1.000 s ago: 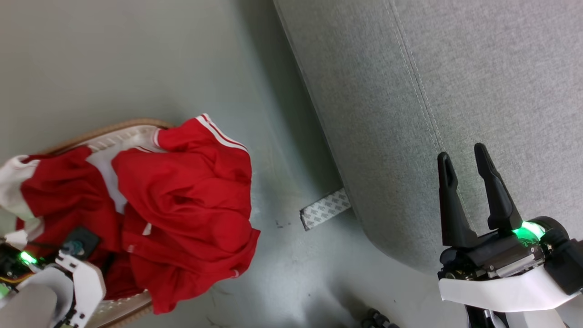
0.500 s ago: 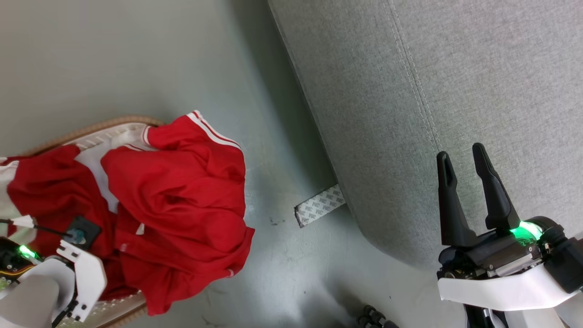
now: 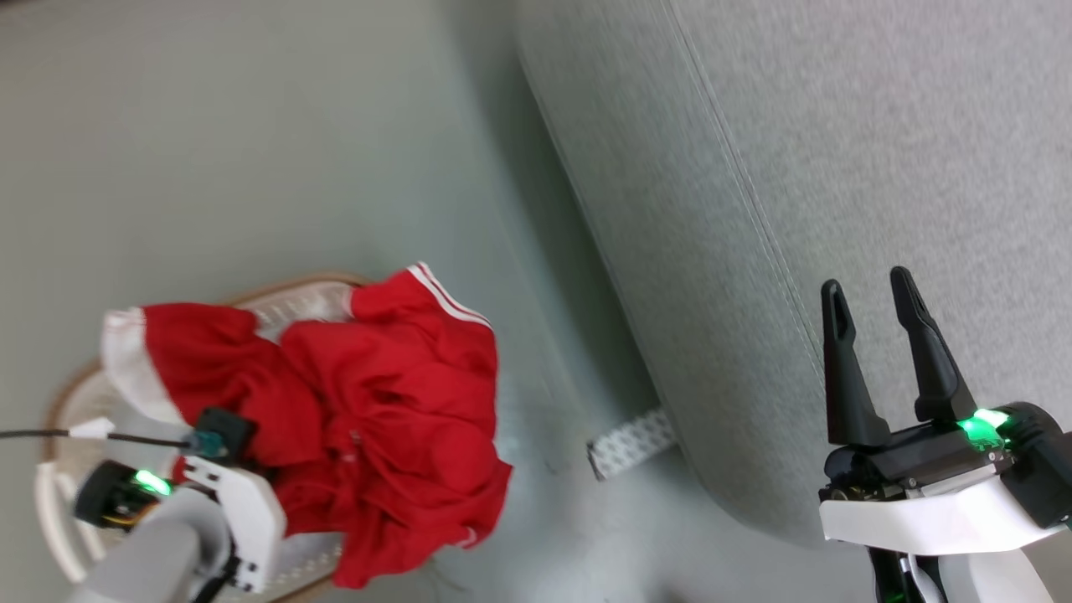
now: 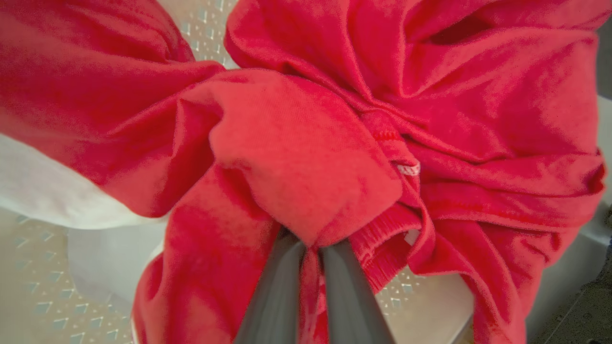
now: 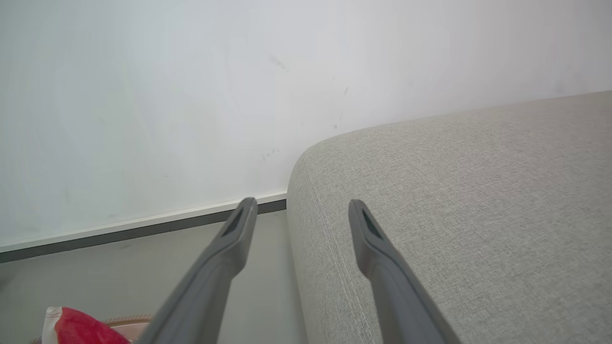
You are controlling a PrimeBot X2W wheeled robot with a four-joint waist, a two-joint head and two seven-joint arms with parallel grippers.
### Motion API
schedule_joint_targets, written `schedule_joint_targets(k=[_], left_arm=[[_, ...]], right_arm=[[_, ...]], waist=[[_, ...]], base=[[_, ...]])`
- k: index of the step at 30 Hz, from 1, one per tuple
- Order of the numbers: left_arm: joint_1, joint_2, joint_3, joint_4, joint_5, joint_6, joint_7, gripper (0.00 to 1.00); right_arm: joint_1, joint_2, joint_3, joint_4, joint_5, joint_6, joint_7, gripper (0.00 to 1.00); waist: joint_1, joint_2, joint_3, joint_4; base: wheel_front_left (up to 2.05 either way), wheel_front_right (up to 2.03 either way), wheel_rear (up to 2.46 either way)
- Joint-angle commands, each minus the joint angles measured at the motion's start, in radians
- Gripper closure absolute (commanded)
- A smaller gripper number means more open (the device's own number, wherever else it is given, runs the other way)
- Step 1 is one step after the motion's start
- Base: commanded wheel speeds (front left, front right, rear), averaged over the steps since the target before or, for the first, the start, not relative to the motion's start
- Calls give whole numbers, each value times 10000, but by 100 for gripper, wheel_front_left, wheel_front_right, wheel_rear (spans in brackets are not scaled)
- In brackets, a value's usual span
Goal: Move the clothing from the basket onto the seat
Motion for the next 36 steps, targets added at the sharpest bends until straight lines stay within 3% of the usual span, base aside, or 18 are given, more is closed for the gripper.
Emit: schedule_joint_targets(k=[1, 14, 23, 36], left_arm=[[186, -95, 21, -29, -141, 13, -119, 100], [645, -1196, 388, -970, -1044, 13, -519, 100], [1565, -1275, 2481, -3149, 61, 55, -518, 100], [2782, -1877, 5086, -6132, 1892, 107, -520, 100]], right_arm=[[17, -31, -96, 117, -150, -21, 7, 0], [422, -37, -489, 1147, -925, -21, 6, 0], [841, -36, -474, 1666, -1209, -21, 7, 0], [1426, -34, -150, 2156, -1035, -21, 8, 0]], waist=[[0, 0, -807, 604], [0, 0, -3411, 2414], [0, 0, -4669, 3254], [0, 0, -5991, 3748]], base=[[0, 0, 0], [0, 0, 0], [0, 0, 0], [0, 0, 0]])
